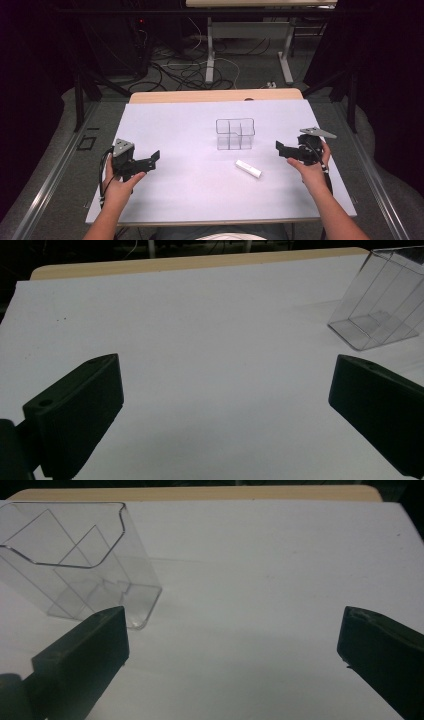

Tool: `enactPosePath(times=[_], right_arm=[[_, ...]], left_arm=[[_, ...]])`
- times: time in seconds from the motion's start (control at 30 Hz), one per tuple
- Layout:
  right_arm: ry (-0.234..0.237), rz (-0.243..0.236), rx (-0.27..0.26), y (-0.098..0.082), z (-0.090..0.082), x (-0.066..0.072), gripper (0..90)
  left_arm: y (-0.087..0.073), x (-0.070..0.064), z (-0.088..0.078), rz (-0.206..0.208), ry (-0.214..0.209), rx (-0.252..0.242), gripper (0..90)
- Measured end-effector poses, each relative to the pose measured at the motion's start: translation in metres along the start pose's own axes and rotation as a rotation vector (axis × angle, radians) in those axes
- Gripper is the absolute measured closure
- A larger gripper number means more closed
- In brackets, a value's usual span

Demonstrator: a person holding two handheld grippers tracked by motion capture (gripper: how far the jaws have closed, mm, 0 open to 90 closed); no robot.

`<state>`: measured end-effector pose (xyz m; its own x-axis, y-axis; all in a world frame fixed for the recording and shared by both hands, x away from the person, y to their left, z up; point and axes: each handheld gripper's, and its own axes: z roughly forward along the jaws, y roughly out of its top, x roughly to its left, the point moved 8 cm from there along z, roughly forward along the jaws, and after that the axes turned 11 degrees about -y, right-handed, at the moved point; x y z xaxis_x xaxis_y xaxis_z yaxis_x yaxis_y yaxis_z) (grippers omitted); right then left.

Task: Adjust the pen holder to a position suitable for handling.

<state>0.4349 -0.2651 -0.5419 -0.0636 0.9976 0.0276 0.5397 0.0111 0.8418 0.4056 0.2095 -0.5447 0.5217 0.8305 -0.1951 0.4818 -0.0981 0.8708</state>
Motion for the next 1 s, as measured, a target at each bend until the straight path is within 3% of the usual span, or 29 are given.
enactPosePath(times=[0.2, 0.43, 0.67, 0.93, 1.0], right_arm=[[0.019, -0.006, 0.019, 0.002, 0.004, 0.011, 0.0], [0.043, -0.015, 0.036, 0.018, 0.011, 0.024, 0.3], [0.021, -0.039, 0.048, 0.030, 0.017, 0.032, 4.5], [0.007, -0.055, 0.080, 0.040, 0.033, 0.041, 18.0], [0.009, -0.055, 0.088, 0.043, 0.040, 0.043, 26.1]], left_arm=[[-0.002, 0.000, 0.000, 0.005, -0.001, 0.015, 1.1], [-0.006, 0.002, 0.003, 0.004, 0.012, 0.029, 1.1], [-0.007, 0.003, 0.002, 0.000, 0.016, 0.029, 1.1], [-0.009, 0.004, 0.001, -0.003, 0.019, 0.039, 1.2], [-0.009, 0.005, 0.002, -0.005, 0.020, 0.037, 1.2]])
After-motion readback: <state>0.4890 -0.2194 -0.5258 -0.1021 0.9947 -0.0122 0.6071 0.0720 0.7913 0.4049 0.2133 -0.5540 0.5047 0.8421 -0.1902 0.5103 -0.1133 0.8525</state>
